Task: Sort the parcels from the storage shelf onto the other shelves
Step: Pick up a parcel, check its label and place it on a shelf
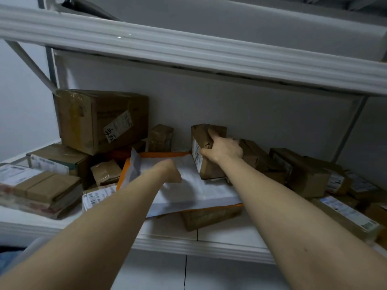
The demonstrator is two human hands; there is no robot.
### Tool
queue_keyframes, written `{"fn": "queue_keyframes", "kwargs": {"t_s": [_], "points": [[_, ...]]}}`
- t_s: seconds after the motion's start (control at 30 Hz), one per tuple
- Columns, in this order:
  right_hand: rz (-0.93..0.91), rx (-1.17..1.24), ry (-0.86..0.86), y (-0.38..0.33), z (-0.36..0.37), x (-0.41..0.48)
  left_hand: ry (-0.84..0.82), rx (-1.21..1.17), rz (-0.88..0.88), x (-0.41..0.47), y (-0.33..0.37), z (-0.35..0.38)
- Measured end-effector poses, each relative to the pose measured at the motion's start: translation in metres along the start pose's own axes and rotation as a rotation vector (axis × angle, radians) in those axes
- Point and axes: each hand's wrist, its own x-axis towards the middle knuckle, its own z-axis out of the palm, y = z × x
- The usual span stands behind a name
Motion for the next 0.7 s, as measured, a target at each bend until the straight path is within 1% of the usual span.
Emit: {"fn": "queue_keyframes", "kwargs": {"t_s": [0.03, 0.1, 0.2, 0.3, 0.47, 0.7], "points": [[0.004, -0.005, -0.001, 0.0, 0.004, 0.002, -0.027, 0.116, 0.026, 0.002, -0.003, 0.0], [0.01, -0.011, -0.006, 0.0, 0.01, 0.007, -0.075, 0.223, 0.055, 0.015, -0.008, 0.004], [0.017, -0.025, -0.02, -0.003, 0.015, 0.014, -0.146, 0.245, 0.055, 0.025, -0.011, 0.008], [0.033, -0.034, -0.034, -0.005, 0.02, 0.019, -0.163, 0.31, 0.041, 0.033, -0.017, 0.009], [0.01, -0.054, -0.001, -0.003, 0.022, 0.02, -0.219, 0.387, 0.016, 0.04, -0.02, 0.009], [0.031, -0.115, 0.005, -0.003, 0.028, 0.01, -0.207, 0.382, 0.055, 0.036, -0.016, 0.008]]}}
